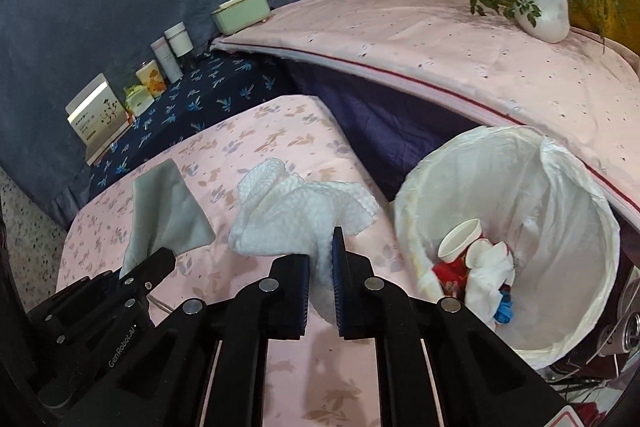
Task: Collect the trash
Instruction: 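Carry the grey pouch and white tissue over the wastebasket with both tools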
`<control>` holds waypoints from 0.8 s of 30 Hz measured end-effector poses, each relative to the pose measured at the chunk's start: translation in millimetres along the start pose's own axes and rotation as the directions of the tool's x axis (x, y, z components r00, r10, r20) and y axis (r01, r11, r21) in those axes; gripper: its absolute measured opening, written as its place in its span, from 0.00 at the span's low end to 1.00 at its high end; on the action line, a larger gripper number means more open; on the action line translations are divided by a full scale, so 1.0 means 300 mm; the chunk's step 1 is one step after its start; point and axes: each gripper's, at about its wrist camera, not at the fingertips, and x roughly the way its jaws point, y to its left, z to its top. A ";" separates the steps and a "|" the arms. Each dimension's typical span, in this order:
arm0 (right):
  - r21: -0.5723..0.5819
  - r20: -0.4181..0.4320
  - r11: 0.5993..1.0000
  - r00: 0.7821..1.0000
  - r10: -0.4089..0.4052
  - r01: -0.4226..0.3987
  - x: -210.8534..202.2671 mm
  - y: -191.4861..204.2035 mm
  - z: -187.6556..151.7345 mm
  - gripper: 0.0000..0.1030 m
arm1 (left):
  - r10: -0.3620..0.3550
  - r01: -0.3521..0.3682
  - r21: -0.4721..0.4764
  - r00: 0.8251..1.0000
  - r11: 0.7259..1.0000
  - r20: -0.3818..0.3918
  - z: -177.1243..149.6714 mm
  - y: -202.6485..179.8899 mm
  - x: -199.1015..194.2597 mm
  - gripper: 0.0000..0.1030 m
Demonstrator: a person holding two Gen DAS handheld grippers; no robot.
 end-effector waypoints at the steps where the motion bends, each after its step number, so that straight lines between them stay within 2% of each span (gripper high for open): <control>1: 0.009 0.009 1.000 1.000 -0.004 0.004 -0.018 -0.021 0.002 0.10 | -0.009 0.009 0.012 1.000 1.000 0.004 0.004 -0.031 -0.010 0.10; 13: 0.115 0.072 0.992 0.995 -0.063 0.055 -0.185 -0.283 0.014 0.10 | -0.087 0.082 0.129 0.996 0.988 0.031 0.022 -0.331 -0.084 0.10; 24: 0.181 0.073 0.979 0.992 -0.105 0.090 -0.239 -0.448 -0.032 0.10 | -0.134 0.129 0.208 0.991 0.970 0.012 -0.004 -0.516 -0.086 0.10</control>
